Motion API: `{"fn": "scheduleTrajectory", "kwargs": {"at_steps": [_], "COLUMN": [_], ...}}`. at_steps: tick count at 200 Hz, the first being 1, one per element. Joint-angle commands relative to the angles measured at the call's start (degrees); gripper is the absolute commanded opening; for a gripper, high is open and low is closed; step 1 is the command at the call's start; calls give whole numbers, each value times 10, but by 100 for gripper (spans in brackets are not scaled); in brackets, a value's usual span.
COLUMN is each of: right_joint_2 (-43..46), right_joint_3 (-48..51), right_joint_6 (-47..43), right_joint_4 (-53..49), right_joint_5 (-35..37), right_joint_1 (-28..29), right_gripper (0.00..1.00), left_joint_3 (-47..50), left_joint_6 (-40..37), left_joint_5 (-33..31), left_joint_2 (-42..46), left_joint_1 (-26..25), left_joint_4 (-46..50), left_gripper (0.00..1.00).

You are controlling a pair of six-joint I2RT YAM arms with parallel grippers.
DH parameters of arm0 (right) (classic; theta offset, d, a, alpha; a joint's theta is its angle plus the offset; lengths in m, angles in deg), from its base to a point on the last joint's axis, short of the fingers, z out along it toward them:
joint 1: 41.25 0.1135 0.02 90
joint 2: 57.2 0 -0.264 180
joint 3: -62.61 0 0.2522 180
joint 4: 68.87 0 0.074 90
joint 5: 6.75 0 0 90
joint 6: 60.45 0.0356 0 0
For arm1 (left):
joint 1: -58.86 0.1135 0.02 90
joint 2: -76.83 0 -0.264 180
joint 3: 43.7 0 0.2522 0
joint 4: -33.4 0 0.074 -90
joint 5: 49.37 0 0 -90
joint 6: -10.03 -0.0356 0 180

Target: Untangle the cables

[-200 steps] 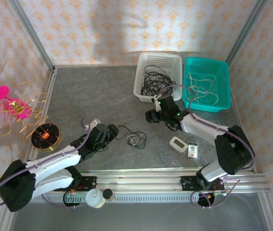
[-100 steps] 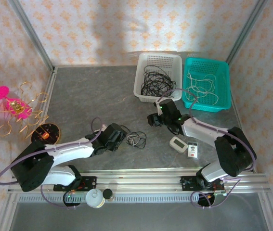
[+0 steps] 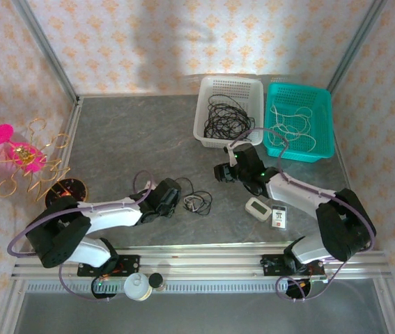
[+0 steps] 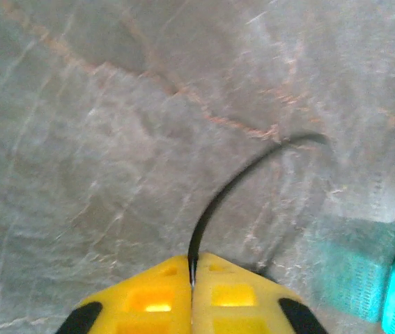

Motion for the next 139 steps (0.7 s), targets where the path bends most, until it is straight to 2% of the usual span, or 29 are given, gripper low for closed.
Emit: {"fn": "scheduleTrajectory", "kwargs": {"at_steps": [1,25,52,76,105,139], "right_joint_2": [33,59,89,96,36,-16], "right_joint_3": [12,34,71,82,42,-1], "right_joint_6": [-3,0,2,96,253,316], "right_joint_4": [23,78,181,293,368,380], "right_joint_5": [-20,-79,-158,-171,-218,-201], "right_joint_1": [3,2,3,2,10,39], "right_gripper": [59,59,64,72,70,67], "left_joint_3": [-8,-30,-67,-108,-141,-156], "left_joint_6": [-93,-244,-424,-550,-626,-652], "left_joint_5": [-82,-91,-76,-29,23,31], "left_joint_2": [44,85,138,174,190,197], "left_joint_1": [-6,-6,-7,-7,-7,-7], "left_joint_4": [-60,-106,-118,-91,-61,-44], "left_gripper": [1,0,0,0,0,0]}}
